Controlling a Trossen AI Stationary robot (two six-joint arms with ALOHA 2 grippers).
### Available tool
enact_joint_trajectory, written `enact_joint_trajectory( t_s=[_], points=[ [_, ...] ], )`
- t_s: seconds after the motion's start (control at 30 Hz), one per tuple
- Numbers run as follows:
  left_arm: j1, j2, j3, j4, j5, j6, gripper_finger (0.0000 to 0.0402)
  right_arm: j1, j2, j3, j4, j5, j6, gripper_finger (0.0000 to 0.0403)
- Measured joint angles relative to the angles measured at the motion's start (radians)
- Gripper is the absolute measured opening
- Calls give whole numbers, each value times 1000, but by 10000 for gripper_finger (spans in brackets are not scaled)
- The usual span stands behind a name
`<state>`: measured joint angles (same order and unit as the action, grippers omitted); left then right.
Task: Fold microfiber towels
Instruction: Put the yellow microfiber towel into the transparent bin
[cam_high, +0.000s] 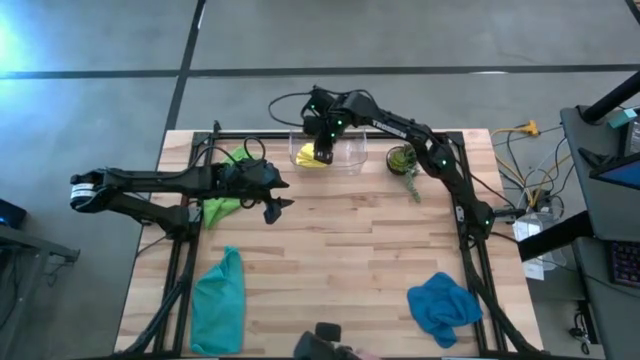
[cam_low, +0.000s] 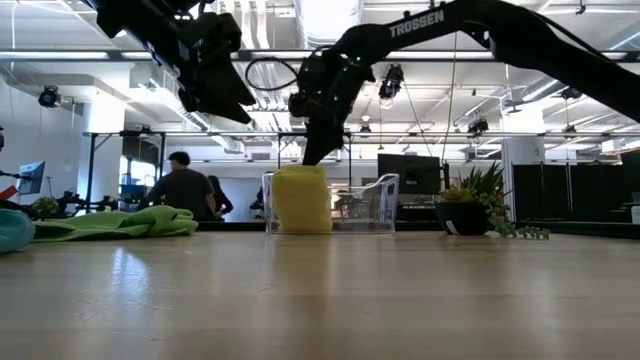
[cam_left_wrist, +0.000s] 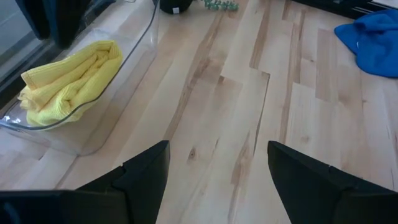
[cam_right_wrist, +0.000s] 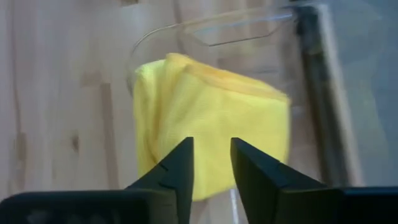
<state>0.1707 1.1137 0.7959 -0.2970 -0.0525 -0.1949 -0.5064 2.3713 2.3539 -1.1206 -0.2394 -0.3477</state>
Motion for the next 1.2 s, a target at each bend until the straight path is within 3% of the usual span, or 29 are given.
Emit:
enact_joint_trajectory(
  t_s=[0.2, 0.67, 0.87, 1.2],
  points=[
    [0, 0, 0, 0, 0, -6, 254, 21, 16, 0, 1, -23, -9, 71],
    [0, 0, 0, 1, -8, -7, 254, 46, 52, -9, 11, -33, -39, 73],
    [0, 0, -1, 1, -8, -9, 254, 42, 83, -10, 27, 61, -32, 69],
    [0, 2, -1, 1, -23, -17, 254, -33, 51, -2, 2, 65, -20, 73]
  ],
)
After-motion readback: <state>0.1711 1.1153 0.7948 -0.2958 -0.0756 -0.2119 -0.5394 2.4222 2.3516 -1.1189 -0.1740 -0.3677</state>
